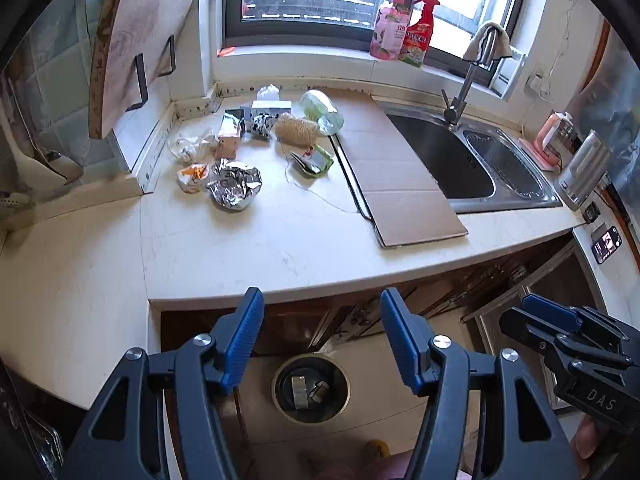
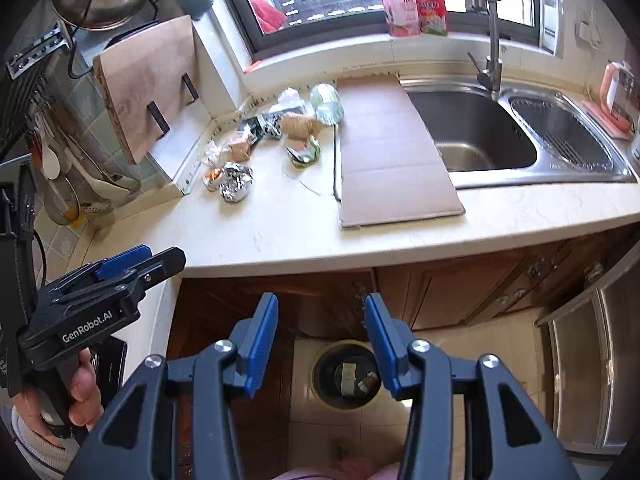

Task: Collect trash
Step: 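Move both tools back up to the trash on the counter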

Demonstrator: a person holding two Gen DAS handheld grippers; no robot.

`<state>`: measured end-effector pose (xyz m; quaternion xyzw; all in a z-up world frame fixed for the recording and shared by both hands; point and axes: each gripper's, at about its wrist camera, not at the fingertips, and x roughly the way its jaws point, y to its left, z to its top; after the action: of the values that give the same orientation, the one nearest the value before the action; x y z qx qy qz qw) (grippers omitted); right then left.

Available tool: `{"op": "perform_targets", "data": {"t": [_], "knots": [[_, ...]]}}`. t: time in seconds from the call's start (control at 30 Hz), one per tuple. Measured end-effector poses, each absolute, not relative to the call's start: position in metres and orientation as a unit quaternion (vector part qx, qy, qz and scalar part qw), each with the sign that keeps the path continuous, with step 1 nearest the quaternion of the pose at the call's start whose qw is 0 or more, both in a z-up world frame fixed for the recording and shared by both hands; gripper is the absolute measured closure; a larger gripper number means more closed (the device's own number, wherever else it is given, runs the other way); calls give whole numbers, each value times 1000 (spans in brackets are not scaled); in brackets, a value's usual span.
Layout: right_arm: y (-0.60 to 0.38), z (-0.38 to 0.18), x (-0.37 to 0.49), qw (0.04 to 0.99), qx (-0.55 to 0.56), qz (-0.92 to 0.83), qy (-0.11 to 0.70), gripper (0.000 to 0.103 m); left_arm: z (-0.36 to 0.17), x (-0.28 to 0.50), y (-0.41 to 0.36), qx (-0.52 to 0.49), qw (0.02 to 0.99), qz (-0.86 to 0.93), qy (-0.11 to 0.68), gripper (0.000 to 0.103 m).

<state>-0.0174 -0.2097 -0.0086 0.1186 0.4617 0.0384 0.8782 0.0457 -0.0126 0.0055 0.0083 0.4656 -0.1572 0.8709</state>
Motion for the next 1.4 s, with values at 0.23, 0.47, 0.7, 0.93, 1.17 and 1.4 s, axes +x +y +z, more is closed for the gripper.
{"op": "perform_targets", "data": {"t": [0.23,0.47,0.7,0.93,1.17,1.4], "knots": [[-211,3,9,883,109,56,453,57,12,64,-4,-4,875,-134,466,44],[-216,2,66,880,102,100,452,57,12,99,11,-16,879,-69,472,44],[-221,-18,147,862,88,145,478,57,-15,162,32,-96,856,-31,507,44],[-230,-49,223,839,90,179,507,57,-56,225,39,-161,828,-4,537,44],[-227,-76,290,820,90,200,529,63,-89,281,35,-204,807,14,554,44],[-210,-105,332,798,85,221,554,67,-118,317,32,-221,786,28,577,44]]}}
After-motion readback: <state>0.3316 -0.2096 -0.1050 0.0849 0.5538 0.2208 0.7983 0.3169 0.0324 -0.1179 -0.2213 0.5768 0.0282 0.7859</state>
